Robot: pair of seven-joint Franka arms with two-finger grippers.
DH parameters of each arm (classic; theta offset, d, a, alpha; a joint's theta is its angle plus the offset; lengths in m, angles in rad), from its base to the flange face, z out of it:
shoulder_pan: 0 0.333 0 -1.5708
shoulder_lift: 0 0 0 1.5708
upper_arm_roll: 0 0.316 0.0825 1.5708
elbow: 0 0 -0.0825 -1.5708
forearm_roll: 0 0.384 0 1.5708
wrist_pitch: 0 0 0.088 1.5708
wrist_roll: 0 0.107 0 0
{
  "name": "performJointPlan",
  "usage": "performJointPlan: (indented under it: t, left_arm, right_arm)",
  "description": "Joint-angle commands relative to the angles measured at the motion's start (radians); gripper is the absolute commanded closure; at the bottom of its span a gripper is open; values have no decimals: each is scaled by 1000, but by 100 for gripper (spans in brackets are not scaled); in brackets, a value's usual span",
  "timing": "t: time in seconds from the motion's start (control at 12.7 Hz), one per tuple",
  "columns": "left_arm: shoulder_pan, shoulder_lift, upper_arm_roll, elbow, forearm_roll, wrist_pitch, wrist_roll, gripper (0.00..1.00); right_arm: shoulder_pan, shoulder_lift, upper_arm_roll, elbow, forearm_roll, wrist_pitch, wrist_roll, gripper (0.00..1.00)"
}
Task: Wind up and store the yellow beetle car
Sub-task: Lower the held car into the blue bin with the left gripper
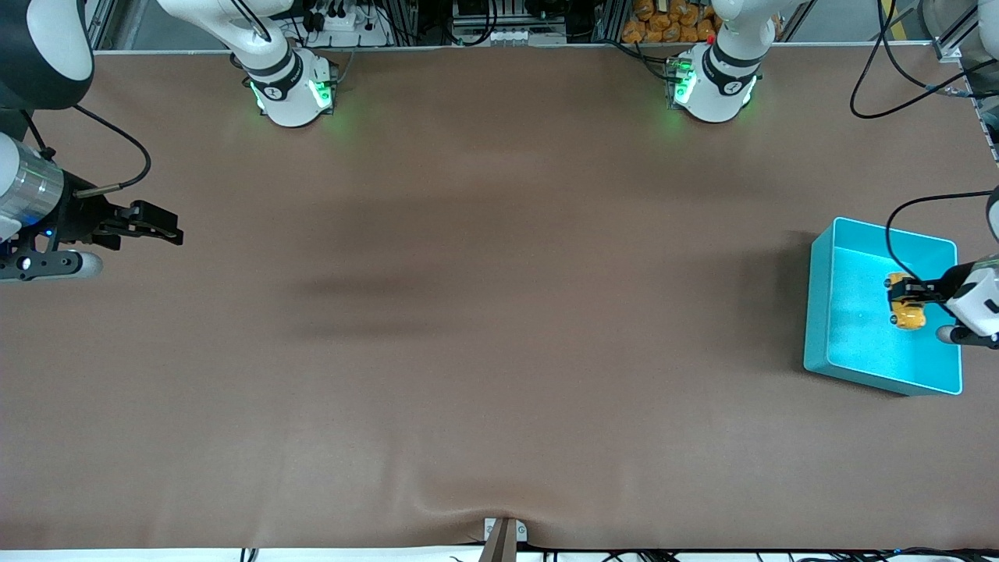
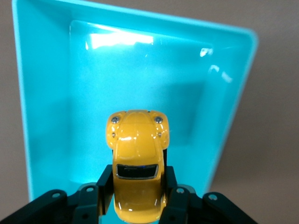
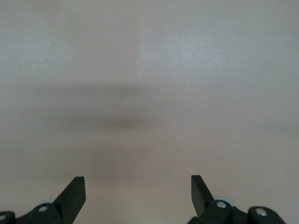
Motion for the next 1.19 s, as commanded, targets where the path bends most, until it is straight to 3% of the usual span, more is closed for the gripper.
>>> performJointPlan:
  t: [0.0,0.24,0.47,0.79,0.87,1.03,1.11]
  left_arm:
    - [43,29,-8,11,19,20,129,100]
    - [41,29,-9,-101,19,151,151,100]
    - [32,98,-12,-110,100,282,146,100]
    - [6,117,-15,-115,103,305,114,100]
    - [-1,120,-15,-115,103,305,100,88]
    - [-2,115,-20,-112,105,304,85,0]
    - [-3,103,-20,-109,103,296,76,0]
  right_arm:
    - [6,1,-4,0,-12,6,13,0]
    - [6,3,-4,-1,-12,6,13,0]
    - [6,4,-4,-1,-12,6,13,0]
    - [5,6,-4,-1,-12,6,13,0]
    - [6,6,-4,-1,-12,6,13,0]
    - [4,6,-2,0,-12,6,13,0]
    - [3,6,-4,-1,-12,6,13,0]
